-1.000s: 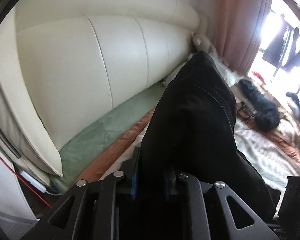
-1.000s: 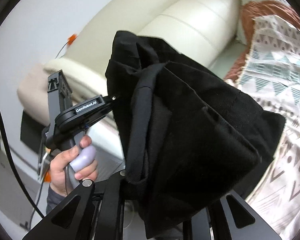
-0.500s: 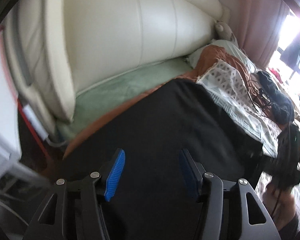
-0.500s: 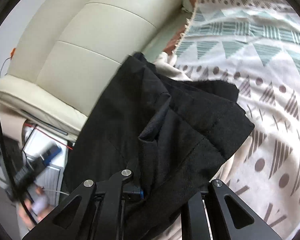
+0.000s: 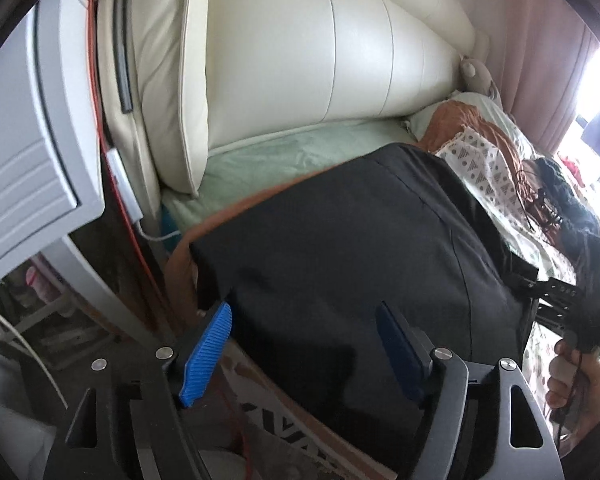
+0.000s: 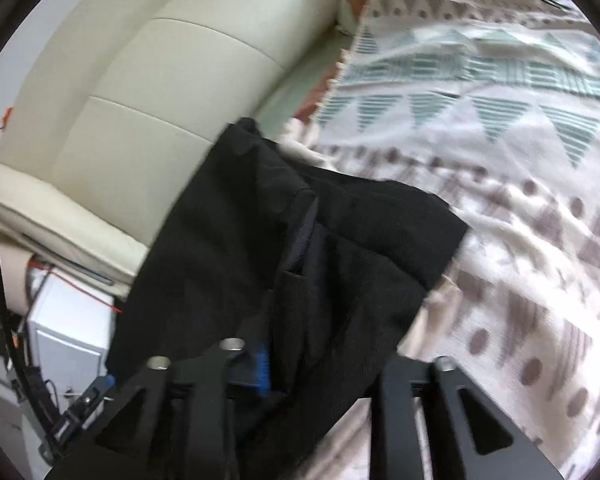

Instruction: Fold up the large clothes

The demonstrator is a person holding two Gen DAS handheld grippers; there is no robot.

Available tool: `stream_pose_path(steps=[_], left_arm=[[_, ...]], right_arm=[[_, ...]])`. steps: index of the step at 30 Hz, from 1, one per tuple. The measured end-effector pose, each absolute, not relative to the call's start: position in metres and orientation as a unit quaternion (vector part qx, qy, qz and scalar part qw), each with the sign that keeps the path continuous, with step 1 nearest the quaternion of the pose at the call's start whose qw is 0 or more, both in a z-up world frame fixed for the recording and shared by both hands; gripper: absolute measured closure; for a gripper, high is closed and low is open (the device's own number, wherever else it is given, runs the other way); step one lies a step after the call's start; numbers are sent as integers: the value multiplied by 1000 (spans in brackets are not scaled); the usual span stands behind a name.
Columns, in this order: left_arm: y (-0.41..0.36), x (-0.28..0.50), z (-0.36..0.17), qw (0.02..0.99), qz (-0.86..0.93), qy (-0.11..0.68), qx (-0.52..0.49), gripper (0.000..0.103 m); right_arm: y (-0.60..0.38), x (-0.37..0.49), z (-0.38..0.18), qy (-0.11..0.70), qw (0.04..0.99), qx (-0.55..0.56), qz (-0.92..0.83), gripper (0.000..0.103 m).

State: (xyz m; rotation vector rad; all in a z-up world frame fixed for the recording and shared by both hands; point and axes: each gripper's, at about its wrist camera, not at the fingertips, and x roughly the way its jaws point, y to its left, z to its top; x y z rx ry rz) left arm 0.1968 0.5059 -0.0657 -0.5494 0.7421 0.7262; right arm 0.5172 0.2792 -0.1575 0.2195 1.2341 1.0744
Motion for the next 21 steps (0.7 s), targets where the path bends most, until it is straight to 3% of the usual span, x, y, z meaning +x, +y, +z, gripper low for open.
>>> stream_pose_path(steps=[3, 7, 12, 16, 18, 21], left_arm=[[499, 194, -65, 829, 348, 351, -261, 25], [482, 193, -57, 838, 340, 345, -252, 20], [454, 184, -35, 851, 337, 324, -238, 5], [431, 177, -14, 862, 335, 313, -216, 2], [418, 172, -3, 868, 329, 307, -209, 0], [399, 165, 11, 874, 329, 301, -195, 1]], right_arm=[[268, 514, -147, 540, 686, 78, 482, 65], [252, 508, -127, 526, 701, 50, 479, 62], [226, 495, -101, 509, 717, 27, 475, 35], [206, 475, -74, 491, 731, -9, 474, 28], [196, 465, -61, 479, 736, -18, 479, 10], [179, 447, -37, 456, 745, -31, 485, 3]])
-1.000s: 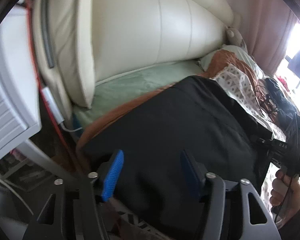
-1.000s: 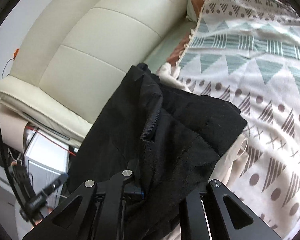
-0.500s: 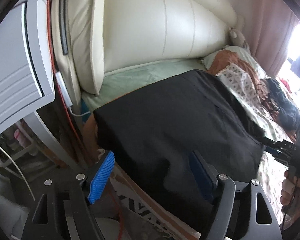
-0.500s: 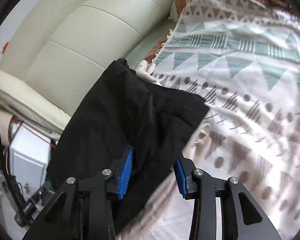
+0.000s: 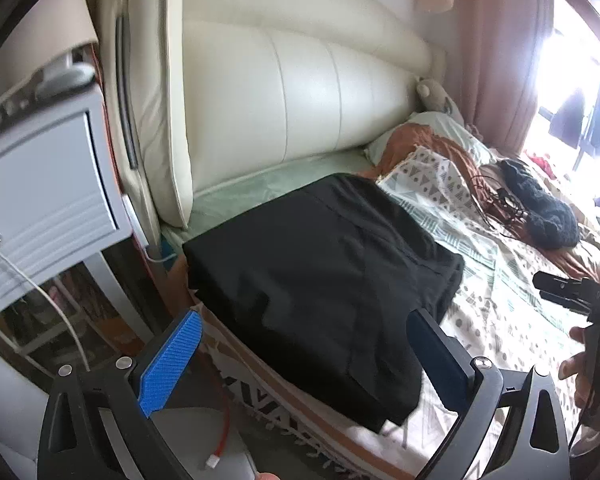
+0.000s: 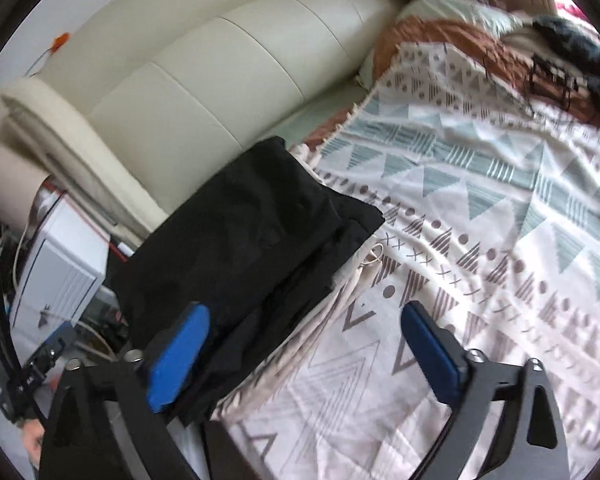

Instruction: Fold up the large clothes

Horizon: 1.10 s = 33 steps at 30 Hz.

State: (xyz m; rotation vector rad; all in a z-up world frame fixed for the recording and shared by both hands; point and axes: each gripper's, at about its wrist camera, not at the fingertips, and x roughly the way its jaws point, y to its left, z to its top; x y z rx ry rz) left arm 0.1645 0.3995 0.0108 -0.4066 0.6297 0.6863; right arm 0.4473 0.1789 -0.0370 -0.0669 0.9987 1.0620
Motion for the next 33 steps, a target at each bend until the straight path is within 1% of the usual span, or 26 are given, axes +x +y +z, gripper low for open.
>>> stream_pose_path(steps=[5, 19, 33], left_arm=[[368, 149, 29, 884, 323, 288, -173, 0], [297, 97, 57, 910, 291, 256, -144, 0], [213, 44, 53, 938, 231, 233, -108, 1]], right_arm=[[155, 424, -12, 437, 757, -45, 484, 1], [69, 359, 33, 386, 791, -60, 470, 1], [-23, 275, 36, 335, 837, -79, 425, 1]])
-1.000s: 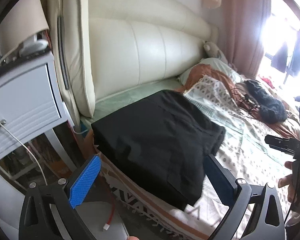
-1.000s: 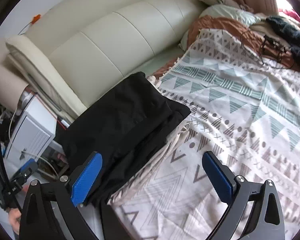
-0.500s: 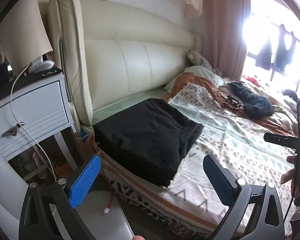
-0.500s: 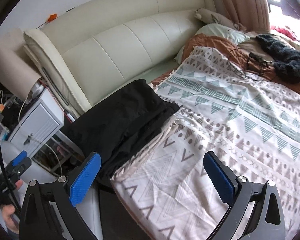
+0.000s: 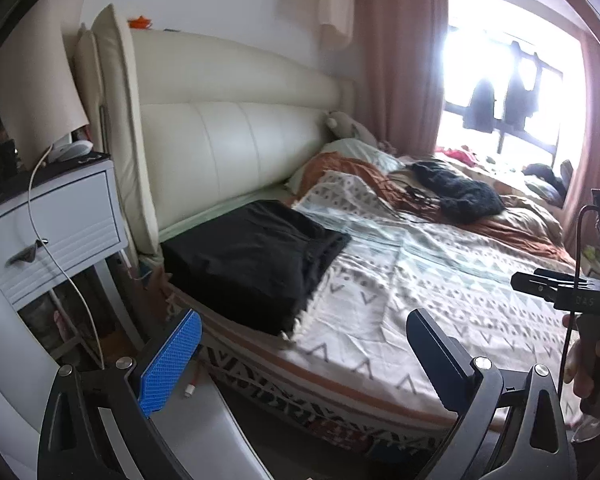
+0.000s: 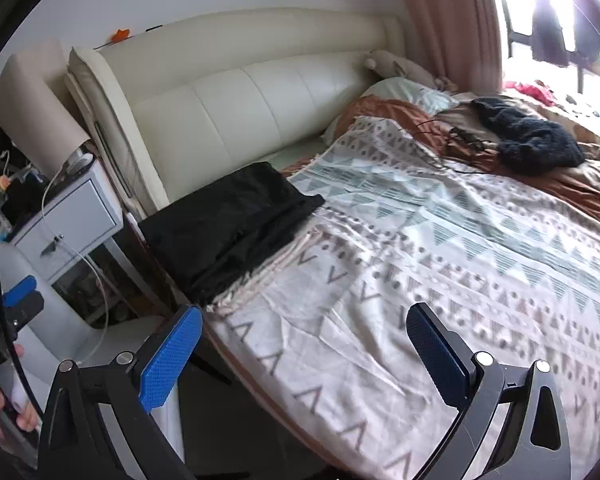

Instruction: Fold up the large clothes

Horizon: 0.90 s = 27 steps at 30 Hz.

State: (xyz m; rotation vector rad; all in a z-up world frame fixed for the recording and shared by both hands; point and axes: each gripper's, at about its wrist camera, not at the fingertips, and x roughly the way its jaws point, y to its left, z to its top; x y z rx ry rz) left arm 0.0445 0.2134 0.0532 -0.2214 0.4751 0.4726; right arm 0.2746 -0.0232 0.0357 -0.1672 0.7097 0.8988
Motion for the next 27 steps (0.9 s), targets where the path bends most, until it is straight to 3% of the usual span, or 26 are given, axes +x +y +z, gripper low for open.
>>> stream_pose_path(steps=[27], left_arm=[[100, -3, 14, 964, 135, 211, -85, 1]], right_arm=[[-189, 160, 8, 298, 906, -27, 300, 1]])
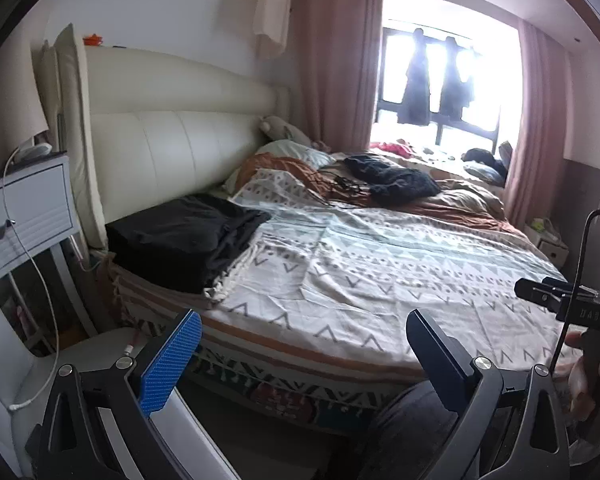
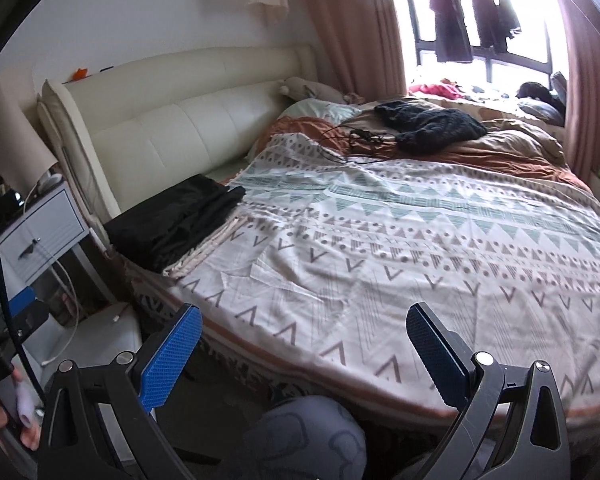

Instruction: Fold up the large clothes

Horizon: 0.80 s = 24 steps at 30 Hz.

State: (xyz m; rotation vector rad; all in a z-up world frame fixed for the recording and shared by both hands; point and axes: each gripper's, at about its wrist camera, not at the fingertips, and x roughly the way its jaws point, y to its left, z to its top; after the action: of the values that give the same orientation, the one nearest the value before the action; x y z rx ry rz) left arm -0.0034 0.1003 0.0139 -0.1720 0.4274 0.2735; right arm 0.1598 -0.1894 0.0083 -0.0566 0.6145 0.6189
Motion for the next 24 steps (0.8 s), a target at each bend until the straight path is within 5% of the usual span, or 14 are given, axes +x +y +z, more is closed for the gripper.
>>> stream_pose_path(steps=[24], left_arm=[[54, -29, -8, 973, 74, 206, -75, 1]], right_arm=[[-248, 96, -39, 297, 929, -5, 222, 1]])
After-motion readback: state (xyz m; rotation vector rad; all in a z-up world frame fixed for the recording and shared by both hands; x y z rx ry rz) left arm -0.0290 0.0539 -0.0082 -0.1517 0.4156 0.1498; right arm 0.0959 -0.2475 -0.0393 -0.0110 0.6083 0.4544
